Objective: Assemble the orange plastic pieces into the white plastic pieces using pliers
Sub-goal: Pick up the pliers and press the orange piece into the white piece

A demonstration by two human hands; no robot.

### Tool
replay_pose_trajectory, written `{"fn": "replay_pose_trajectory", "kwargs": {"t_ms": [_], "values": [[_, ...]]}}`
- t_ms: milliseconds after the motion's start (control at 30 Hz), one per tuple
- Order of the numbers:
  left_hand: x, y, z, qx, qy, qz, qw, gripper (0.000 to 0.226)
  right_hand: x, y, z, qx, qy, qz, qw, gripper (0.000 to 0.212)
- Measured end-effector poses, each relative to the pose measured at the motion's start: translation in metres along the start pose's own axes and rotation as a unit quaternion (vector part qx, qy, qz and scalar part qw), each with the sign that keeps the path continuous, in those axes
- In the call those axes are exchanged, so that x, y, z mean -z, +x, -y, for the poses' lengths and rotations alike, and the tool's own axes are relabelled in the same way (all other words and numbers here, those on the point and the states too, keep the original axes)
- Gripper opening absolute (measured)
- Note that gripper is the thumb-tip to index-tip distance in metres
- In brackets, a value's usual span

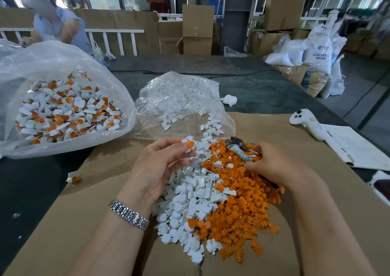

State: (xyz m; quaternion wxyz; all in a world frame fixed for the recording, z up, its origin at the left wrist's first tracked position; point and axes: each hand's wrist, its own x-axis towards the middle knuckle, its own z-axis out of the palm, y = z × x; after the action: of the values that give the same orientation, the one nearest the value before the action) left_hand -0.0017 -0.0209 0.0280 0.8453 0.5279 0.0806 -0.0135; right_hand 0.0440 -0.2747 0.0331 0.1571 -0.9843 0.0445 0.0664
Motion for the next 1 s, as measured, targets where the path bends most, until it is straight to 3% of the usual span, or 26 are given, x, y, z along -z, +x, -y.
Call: {"fn": "replay_pose_trajectory", "kwargs": {"t_ms": [100, 167, 300, 400, 500, 633, 833, 1000], "values": [[0.002, 0.001, 0.000, 0.000, -0.002, -0.007, 1.000, 0.010, 0.006, -0.006, 0.005, 0.026, 0.023, -0.055, 0.998, 0.034], [0.002, 0.001, 0.000, -0.006, 0.003, -0.015, 1.000, 0.013, 0.013, -0.014, 0.011, 0.048, 0.070, -0.053, 0.995, 0.031], [0.003, 0.001, -0.003, -0.025, -0.001, -0.021, 0.999, 0.036, 0.026, -0.043, 0.032, 0.108, 0.221, 0.053, 0.968, 0.024], [0.003, 0.000, -0.005, -0.035, -0.035, -0.021, 0.999, 0.038, 0.028, -0.063, 0.052, 0.124, 0.233, 0.146, 0.953, 0.029], [0.004, 0.000, -0.007, -0.042, -0.056, -0.025, 0.997, 0.036, 0.029, -0.075, 0.068, 0.123, 0.255, 0.178, 0.942, 0.032], [0.004, -0.002, -0.008, -0.048, -0.060, -0.024, 0.997, 0.045, 0.029, -0.082, 0.080, 0.127, 0.219, 0.167, 0.953, 0.038], [0.003, -0.001, -0.006, -0.042, -0.051, -0.014, 0.998, 0.014, 0.026, -0.086, 0.087, 0.150, 0.165, 0.149, 0.963, 0.036], [0.003, -0.001, -0.008, -0.026, -0.041, -0.007, 0.999, 0.041, 0.018, -0.087, 0.090, 0.170, 0.133, 0.120, 0.969, 0.036]]}}
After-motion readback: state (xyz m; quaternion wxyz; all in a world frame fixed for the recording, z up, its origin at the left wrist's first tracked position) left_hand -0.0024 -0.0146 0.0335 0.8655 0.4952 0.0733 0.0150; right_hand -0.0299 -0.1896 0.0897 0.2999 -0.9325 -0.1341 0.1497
